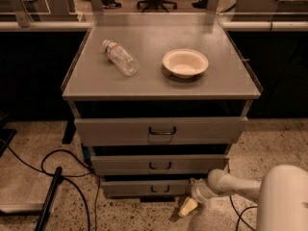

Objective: Open bottom drawer

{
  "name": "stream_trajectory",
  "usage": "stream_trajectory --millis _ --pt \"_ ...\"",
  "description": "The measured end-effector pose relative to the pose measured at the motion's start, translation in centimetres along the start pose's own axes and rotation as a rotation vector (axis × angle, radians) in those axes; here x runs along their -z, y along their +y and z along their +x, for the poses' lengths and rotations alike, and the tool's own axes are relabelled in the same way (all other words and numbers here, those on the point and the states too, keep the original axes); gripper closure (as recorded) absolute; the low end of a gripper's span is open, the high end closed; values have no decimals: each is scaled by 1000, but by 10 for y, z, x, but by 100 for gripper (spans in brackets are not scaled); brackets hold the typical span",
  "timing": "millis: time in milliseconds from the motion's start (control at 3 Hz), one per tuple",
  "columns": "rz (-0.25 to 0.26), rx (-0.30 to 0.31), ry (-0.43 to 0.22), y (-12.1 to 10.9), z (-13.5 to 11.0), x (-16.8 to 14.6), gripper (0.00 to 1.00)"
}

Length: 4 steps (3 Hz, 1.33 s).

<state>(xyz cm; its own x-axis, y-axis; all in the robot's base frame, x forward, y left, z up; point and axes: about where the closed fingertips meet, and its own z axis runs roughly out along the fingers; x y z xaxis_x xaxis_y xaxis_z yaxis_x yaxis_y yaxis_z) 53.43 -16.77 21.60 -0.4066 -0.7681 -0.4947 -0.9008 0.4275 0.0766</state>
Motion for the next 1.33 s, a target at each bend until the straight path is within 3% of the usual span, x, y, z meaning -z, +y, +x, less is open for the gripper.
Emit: stream_trajectory --millis 667,1333 --pt "-7 25 -24 -20 -11 -19 0" --pt "-59 42 -4 -13 -13 -47 0"
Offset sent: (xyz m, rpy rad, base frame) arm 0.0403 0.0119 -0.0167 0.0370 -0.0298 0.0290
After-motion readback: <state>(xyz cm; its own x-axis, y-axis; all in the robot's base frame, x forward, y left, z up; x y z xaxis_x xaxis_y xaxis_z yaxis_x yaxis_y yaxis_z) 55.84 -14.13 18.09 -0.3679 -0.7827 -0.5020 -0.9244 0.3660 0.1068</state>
